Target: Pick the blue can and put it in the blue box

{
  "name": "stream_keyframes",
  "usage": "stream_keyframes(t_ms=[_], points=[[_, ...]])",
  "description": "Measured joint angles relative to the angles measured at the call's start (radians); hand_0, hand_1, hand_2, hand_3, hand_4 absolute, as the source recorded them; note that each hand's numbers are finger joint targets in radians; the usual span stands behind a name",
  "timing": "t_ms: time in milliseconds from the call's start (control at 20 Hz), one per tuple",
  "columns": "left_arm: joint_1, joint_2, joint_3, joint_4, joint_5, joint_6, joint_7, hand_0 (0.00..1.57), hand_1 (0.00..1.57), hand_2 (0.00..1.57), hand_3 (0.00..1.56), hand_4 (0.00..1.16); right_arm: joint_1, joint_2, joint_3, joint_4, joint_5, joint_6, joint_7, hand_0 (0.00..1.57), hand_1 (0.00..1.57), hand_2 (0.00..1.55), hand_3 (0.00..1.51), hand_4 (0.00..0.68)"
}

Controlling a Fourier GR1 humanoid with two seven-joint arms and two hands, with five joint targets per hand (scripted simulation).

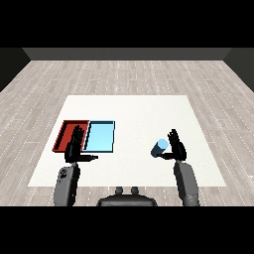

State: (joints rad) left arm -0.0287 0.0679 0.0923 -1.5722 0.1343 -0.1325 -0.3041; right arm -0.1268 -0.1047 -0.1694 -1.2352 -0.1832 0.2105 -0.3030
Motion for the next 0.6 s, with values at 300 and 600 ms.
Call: stream_keyframes(t_ms=[300, 600], points=[[0.017, -0.012, -0.016, -0.007, -0.015, 0.005, -0.014, 0.0, 0.0, 0.0, 0.0, 0.0, -0.043, 0.015, 0.008, 0.06, -0.015, -0.011, 0.008, 0.0, 0.0, 0.0, 0.0, 0.0], [0.023, 0.0, -0.003, -0.014, 0.0, -0.006, -0.011, 0.0, 0.0, 0.0, 0.0, 0.0, -0.105, 0.044, 0.017, 0.175, -0.007, -0.045, -0.022, 0.0, 0.0, 0.0, 0.0, 0.0]])
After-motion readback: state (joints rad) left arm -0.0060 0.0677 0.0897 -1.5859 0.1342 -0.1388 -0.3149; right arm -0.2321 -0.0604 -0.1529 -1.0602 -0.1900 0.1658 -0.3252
